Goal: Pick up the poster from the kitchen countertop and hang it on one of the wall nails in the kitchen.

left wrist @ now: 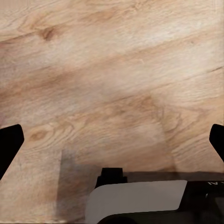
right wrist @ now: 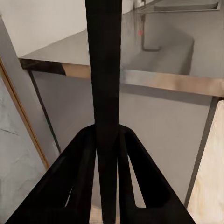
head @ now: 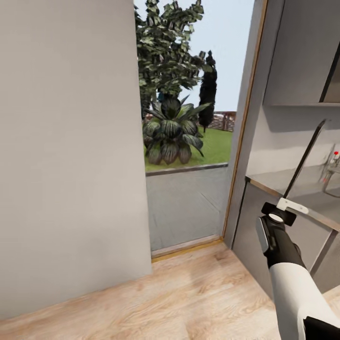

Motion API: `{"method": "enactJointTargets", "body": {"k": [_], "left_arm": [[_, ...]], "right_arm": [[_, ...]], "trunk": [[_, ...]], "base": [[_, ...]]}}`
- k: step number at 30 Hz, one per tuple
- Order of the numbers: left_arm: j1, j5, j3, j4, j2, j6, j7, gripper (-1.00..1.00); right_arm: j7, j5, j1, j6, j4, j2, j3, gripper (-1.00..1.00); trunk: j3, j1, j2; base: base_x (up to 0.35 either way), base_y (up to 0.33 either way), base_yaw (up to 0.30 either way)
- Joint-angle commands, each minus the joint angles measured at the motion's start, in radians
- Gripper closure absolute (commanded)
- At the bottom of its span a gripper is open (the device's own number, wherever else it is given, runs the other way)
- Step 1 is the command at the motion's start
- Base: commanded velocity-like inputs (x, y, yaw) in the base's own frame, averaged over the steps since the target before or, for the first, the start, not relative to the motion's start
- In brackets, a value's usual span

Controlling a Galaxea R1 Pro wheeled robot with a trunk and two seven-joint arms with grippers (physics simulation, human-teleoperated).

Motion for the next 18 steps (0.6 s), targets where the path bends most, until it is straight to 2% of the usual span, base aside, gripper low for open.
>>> {"method": "enactJointTargets", "body": {"k": [1, 6, 10, 18], "left_arm": [[0.000, 0.000, 0.001, -0.001, 0.000, -0.002, 0.000, -1.00], [0.000, 0.000, 0.001, -0.001, 0.000, -0.002, -0.001, -1.00], [0.000, 0.000, 0.000, -0.001, 0.000, -0.002, -0.001, -1.00], [0.000, 0.000, 0.000, -0.001, 0.000, -0.002, -0.002, -1.00]], "right_arm": [[-0.002, 0.000, 0.000, 0.006, -0.002, 0.000, 0.003, 1.00], [-0.001, 0.000, 0.001, 0.005, -0.002, -0.001, 0.005, 1.00], [-0.001, 0.000, 0.005, 0.005, -0.003, -0.001, 0.005, 1.00], [0.013, 0.000, 0.010, 0.005, -0.003, -0.001, 0.007, 1.00]], "trunk": [[-0.001, -0.001, -0.001], [-0.001, -0.001, -0.001], [-0.001, -0.001, -0.001], [-0.001, -0.001, -0.001]], "base": [[-0.330, 0.000, 0.094], [-0.325, 0.000, 0.038], [-0.180, -0.003, 0.010], [-0.253, -0.112, 0.002]]}}
